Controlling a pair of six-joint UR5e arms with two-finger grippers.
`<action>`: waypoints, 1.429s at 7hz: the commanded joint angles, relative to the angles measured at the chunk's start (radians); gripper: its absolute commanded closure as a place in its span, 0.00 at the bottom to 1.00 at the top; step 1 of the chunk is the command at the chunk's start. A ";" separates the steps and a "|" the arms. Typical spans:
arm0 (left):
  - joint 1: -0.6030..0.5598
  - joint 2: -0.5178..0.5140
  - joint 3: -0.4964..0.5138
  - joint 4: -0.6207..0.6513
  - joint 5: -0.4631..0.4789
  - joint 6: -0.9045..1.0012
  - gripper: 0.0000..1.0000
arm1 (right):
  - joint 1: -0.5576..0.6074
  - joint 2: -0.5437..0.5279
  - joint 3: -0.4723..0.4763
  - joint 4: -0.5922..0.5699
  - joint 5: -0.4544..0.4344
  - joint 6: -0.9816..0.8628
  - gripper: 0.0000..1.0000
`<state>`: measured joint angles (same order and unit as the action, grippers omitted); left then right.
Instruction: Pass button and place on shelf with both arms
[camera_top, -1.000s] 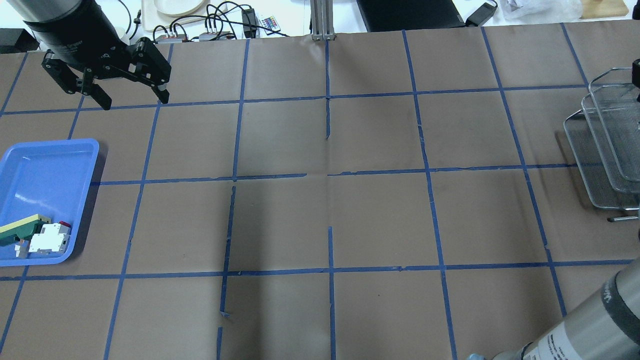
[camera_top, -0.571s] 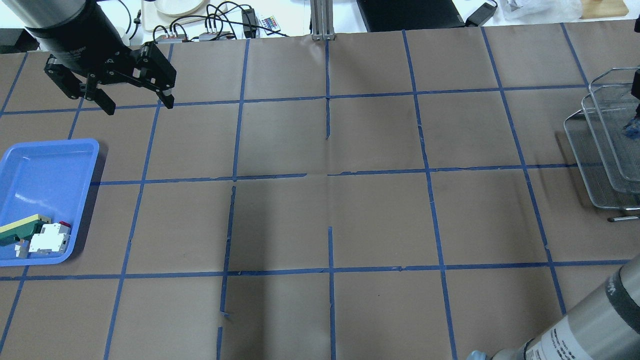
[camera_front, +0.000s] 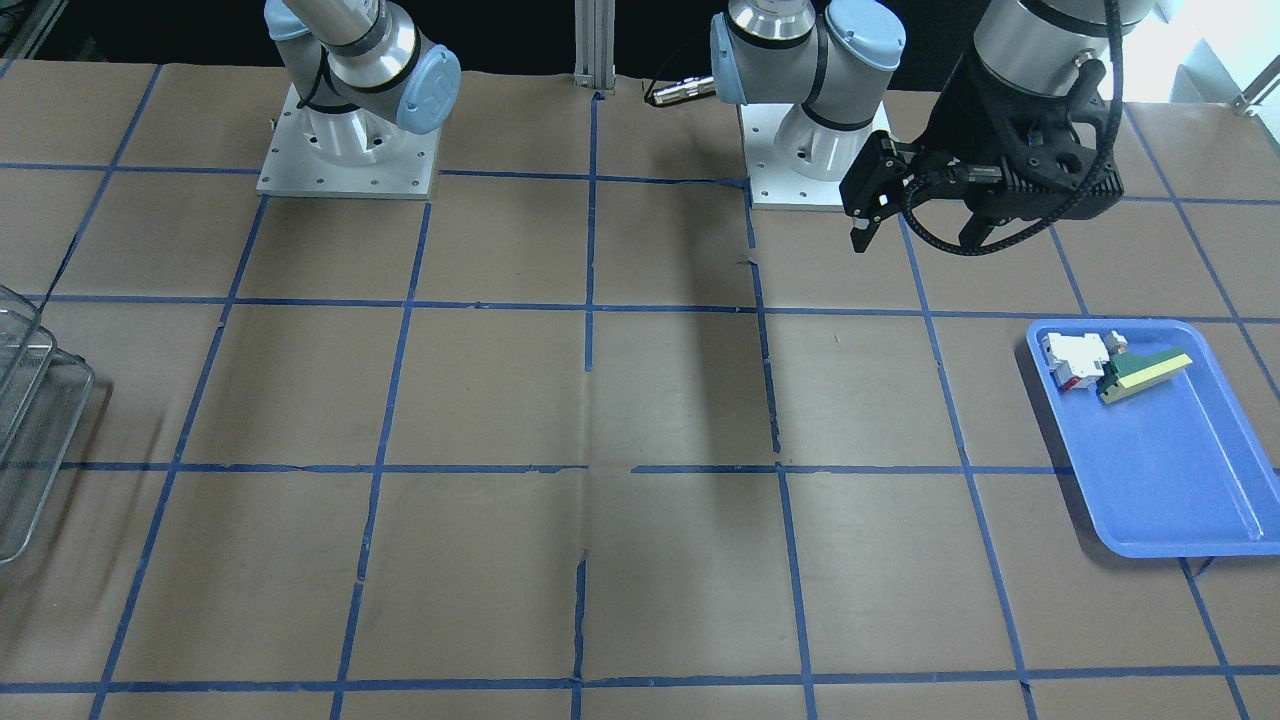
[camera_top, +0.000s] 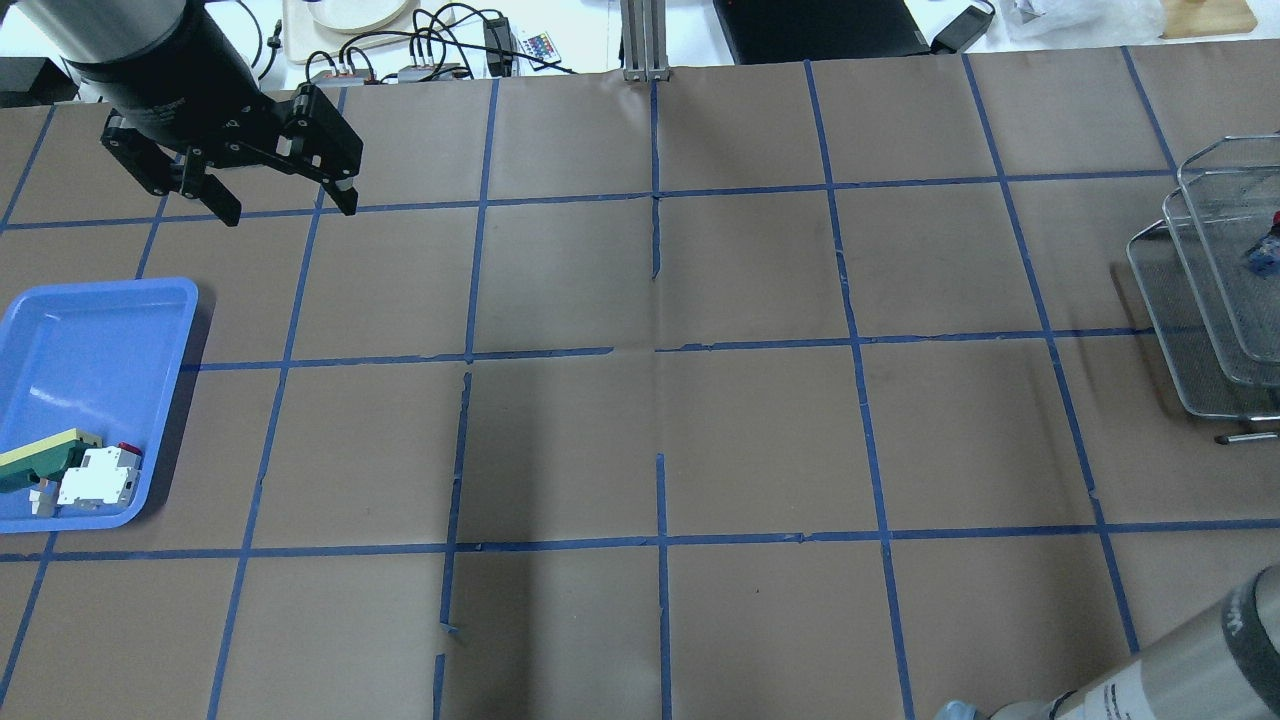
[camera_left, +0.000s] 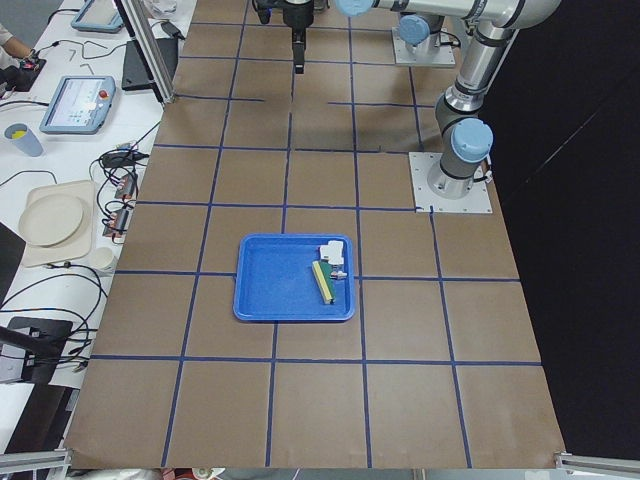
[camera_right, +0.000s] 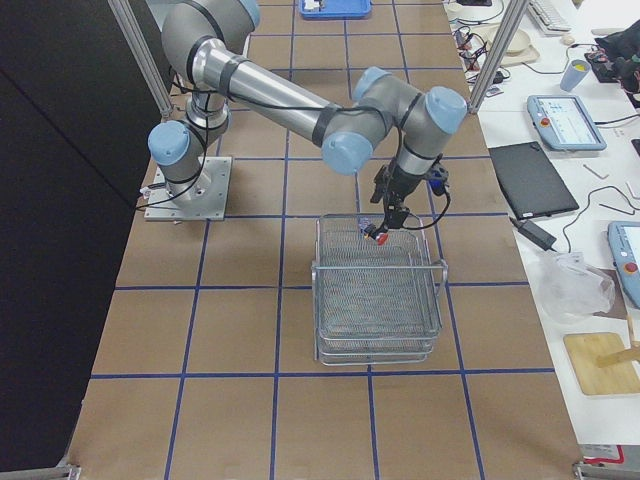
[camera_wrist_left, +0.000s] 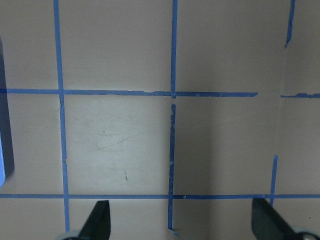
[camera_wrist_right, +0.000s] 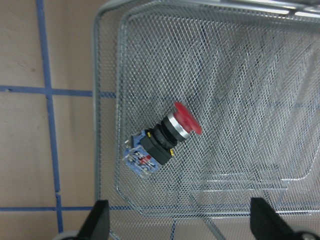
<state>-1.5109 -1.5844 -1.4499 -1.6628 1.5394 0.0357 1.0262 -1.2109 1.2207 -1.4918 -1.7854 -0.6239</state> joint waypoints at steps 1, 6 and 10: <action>0.000 0.000 0.000 0.015 0.001 0.004 0.00 | 0.058 -0.152 0.026 0.008 0.150 0.144 0.00; -0.002 0.003 0.002 0.015 0.002 0.007 0.00 | 0.478 -0.473 0.432 -0.027 0.164 0.614 0.00; 0.009 -0.014 0.034 0.017 -0.001 0.009 0.00 | 0.563 -0.506 0.453 -0.013 0.219 0.686 0.00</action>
<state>-1.5095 -1.5867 -1.4408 -1.6520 1.5410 0.0444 1.5835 -1.7139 1.6701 -1.5075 -1.5718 0.0809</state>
